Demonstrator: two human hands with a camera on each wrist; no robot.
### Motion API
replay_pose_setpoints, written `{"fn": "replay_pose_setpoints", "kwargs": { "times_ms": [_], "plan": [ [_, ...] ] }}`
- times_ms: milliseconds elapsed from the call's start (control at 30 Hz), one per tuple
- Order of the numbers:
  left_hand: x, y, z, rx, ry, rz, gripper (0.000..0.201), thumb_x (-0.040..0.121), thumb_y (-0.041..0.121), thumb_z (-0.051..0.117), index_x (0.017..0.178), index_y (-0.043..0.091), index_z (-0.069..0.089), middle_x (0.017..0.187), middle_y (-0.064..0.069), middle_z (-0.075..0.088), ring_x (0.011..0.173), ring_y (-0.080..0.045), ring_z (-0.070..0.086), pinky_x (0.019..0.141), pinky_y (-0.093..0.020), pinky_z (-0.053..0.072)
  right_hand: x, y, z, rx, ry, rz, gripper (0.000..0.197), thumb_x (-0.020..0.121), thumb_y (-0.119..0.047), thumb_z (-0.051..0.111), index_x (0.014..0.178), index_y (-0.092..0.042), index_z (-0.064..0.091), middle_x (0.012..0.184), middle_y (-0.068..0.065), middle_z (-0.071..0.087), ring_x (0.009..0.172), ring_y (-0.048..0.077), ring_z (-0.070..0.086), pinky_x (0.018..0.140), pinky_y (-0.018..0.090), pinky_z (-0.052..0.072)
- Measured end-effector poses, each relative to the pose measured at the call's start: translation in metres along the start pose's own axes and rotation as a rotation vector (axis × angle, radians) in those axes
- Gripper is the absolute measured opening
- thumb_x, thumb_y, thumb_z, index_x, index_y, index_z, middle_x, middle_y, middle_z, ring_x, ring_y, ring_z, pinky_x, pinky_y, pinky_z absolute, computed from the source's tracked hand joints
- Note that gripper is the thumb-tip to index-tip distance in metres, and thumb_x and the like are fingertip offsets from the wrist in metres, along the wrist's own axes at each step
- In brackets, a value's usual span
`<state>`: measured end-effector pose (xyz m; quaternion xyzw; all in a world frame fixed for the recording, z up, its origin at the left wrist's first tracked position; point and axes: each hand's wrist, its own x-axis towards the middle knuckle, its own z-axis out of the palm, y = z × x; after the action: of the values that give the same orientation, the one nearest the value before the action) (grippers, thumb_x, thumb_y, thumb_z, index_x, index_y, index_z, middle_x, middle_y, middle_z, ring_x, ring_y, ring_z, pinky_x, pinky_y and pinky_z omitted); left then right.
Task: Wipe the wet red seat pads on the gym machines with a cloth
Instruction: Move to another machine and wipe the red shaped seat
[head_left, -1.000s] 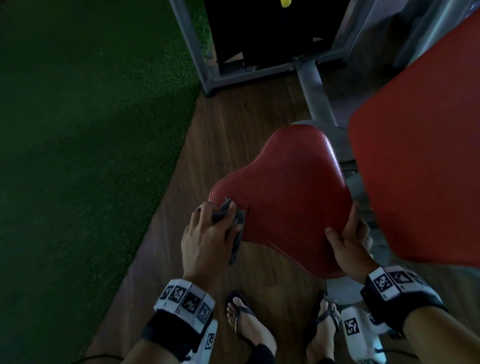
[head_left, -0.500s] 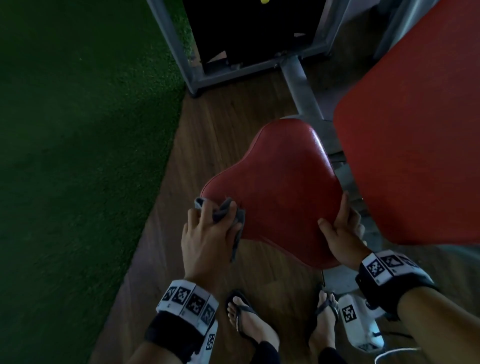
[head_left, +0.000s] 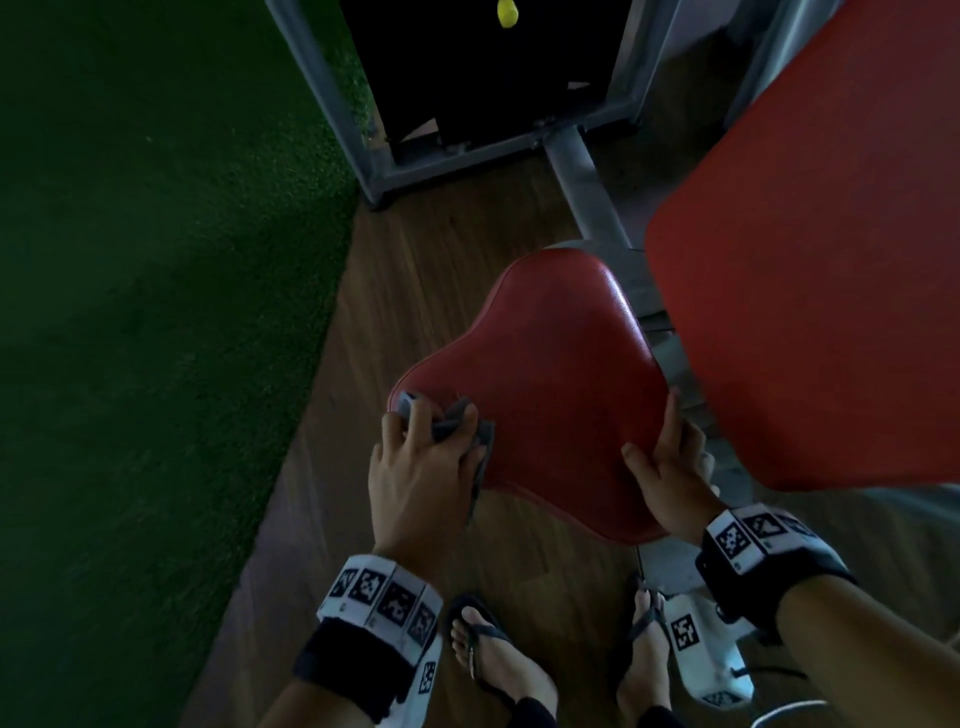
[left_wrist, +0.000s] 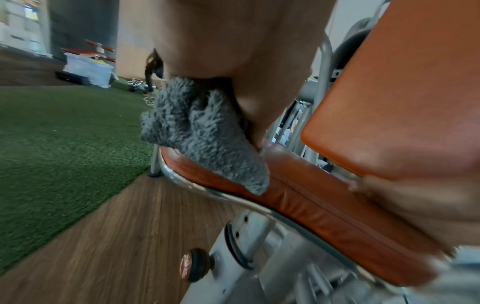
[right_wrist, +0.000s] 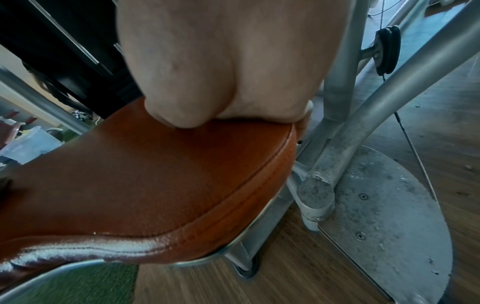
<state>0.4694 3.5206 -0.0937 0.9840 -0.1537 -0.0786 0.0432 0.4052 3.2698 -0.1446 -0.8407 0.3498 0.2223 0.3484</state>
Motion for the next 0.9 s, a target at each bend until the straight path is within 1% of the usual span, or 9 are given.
{"fn": "replay_pose_setpoints", "kwargs": {
  "times_ms": [133, 200, 367, 433, 500, 600, 700, 800, 900],
  "plan": [
    [-0.017, 0.002, 0.007, 0.01, 0.007, 0.187, 0.042, 0.092, 0.044, 0.046, 0.127, 0.028, 0.063, 0.116, -0.006, 0.055, 0.101, -0.031, 0.057, 0.067, -0.044, 0.054, 0.0, -0.001, 0.0, 0.003, -0.002, 0.008, 0.084, 0.095, -0.048, 0.047, 0.149, -0.043, -0.018, 0.159, 0.002, 0.006, 0.138, 0.036, 0.021, 0.107, 0.057, 0.027],
    [-0.015, -0.001, 0.008, -0.014, 0.016, 0.197, 0.043, 0.094, 0.044, 0.041, 0.127, 0.029, 0.065, 0.114, -0.004, 0.055, 0.1, -0.028, 0.055, 0.065, -0.041, 0.053, -0.001, -0.001, 0.0, 0.0, -0.002, 0.011, 0.084, 0.095, -0.048, 0.047, 0.149, -0.043, -0.018, 0.159, 0.002, 0.006, 0.138, 0.036, 0.022, 0.106, 0.057, 0.027],
    [0.027, -0.014, -0.002, -0.241, 0.151, -0.216, 0.031, 0.096, 0.04, 0.057, 0.124, 0.035, 0.067, 0.119, 0.003, 0.053, 0.105, -0.021, 0.045, 0.073, -0.028, 0.037, 0.0, 0.0, 0.0, 0.001, 0.0, -0.003, 0.085, 0.095, -0.048, 0.047, 0.149, -0.042, -0.019, 0.159, 0.001, 0.007, 0.137, 0.036, 0.023, 0.105, 0.055, 0.027],
    [0.039, -0.014, -0.003, -0.322, 0.144, -0.246, 0.035, 0.093, 0.043, 0.06, 0.126, 0.033, 0.066, 0.126, 0.006, 0.055, 0.115, -0.021, 0.048, 0.08, -0.027, 0.038, 0.001, 0.001, 0.0, -0.008, -0.007, -0.006, 0.085, 0.095, -0.049, 0.046, 0.149, -0.042, -0.02, 0.159, 0.001, 0.006, 0.138, 0.035, 0.022, 0.105, 0.056, 0.026],
    [0.039, -0.013, -0.004, -0.365, 0.137, -0.115, 0.041, 0.094, 0.045, 0.059, 0.13, 0.028, 0.064, 0.137, 0.006, 0.055, 0.125, -0.02, 0.05, 0.09, -0.03, 0.041, 0.001, 0.002, 0.0, -0.005, 0.0, -0.008, 0.085, 0.095, -0.048, 0.047, 0.15, -0.04, -0.018, 0.158, 0.002, 0.007, 0.137, 0.036, 0.022, 0.105, 0.056, 0.026],
    [0.023, -0.03, -0.002, -0.363, 0.043, 0.139, 0.041, 0.097, 0.044, 0.057, 0.133, 0.026, 0.062, 0.154, 0.007, 0.041, 0.143, -0.015, 0.035, 0.109, -0.033, 0.036, 0.0, 0.002, 0.0, -0.001, 0.006, -0.025, 0.085, 0.095, -0.048, 0.047, 0.15, -0.04, -0.017, 0.158, 0.003, 0.008, 0.137, 0.037, 0.024, 0.104, 0.056, 0.029],
    [0.022, -0.055, 0.003, -0.313, -0.005, 0.327, 0.043, 0.098, 0.046, 0.049, 0.136, 0.027, 0.059, 0.159, 0.008, 0.032, 0.149, -0.015, 0.025, 0.116, -0.044, 0.034, 0.0, 0.003, -0.001, -0.003, -0.013, -0.031, 0.085, 0.095, -0.05, 0.045, 0.149, -0.041, -0.02, 0.158, 0.003, 0.007, 0.138, 0.037, 0.022, 0.104, 0.056, 0.03],
    [0.029, -0.057, 0.008, -0.324, 0.008, 0.333, 0.043, 0.097, 0.045, 0.049, 0.135, 0.028, 0.059, 0.158, 0.007, 0.034, 0.15, -0.018, 0.022, 0.119, -0.055, 0.025, 0.002, 0.004, -0.002, 0.003, -0.037, -0.042, 0.085, 0.095, -0.052, 0.044, 0.148, -0.042, -0.022, 0.158, 0.0, 0.003, 0.139, 0.035, 0.02, 0.104, 0.055, 0.03],
    [0.029, -0.045, 0.013, -0.29, 0.058, 0.297, 0.042, 0.097, 0.042, 0.049, 0.135, 0.027, 0.061, 0.156, 0.006, 0.037, 0.15, -0.019, 0.022, 0.121, -0.053, 0.02, 0.002, 0.005, -0.004, 0.003, -0.051, -0.045, 0.085, 0.095, -0.053, 0.043, 0.147, -0.043, -0.024, 0.159, -0.002, 0.002, 0.139, 0.035, 0.019, 0.105, 0.056, 0.03]
  ]
}}
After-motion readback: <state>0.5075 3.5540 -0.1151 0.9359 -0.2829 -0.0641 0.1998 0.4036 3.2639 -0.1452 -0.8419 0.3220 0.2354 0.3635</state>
